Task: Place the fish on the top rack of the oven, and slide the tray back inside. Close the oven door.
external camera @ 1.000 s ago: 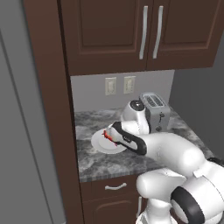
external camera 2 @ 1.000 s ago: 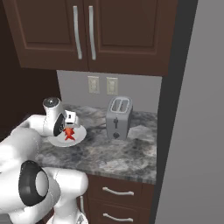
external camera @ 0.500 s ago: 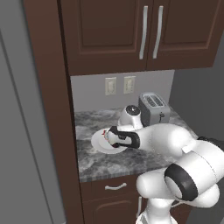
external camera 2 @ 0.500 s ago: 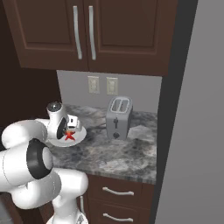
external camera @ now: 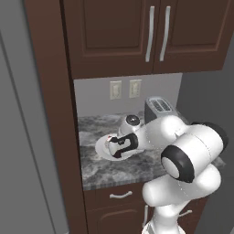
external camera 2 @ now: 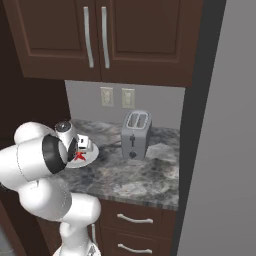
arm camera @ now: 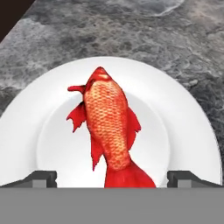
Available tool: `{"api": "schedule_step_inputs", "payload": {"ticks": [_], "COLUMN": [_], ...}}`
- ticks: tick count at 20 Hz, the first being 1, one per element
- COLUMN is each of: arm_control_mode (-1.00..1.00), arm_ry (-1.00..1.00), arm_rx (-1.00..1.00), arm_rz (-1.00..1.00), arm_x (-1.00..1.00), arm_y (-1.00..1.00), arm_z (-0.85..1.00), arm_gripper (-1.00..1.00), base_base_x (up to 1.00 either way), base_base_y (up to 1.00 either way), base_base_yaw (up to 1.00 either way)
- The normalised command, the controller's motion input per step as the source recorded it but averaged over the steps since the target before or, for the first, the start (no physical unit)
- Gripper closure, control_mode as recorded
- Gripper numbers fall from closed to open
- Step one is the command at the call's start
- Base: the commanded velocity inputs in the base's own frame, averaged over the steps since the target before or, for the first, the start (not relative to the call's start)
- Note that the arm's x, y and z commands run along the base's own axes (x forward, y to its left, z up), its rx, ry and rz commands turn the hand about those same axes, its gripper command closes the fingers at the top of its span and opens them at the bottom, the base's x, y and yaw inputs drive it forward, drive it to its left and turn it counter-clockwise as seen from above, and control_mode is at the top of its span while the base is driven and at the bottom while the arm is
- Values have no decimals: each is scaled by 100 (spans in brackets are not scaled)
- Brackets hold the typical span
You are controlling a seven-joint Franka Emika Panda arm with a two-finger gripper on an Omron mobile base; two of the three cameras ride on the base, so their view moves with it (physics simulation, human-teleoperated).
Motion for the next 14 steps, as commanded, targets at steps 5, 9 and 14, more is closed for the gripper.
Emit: {"api": "schedule_step_inputs", "payload": {"ticks": [5, 9, 14], "arm_control_mode": [-100, -100, -100], "arm_ry": [0, 0, 0], "arm_rx": [0, 0, -1], "arm_rz": [0, 0, 0], "arm_x": [35, 24, 15], "arm_y": [0, 1, 9], "arm_z": [-22, -35, -46], "arm_gripper": [-100, -100, -100], "base_base_x": [0, 0, 0], "base_base_y": [0, 0, 0], "base_base_yaw": [0, 0, 0]}}
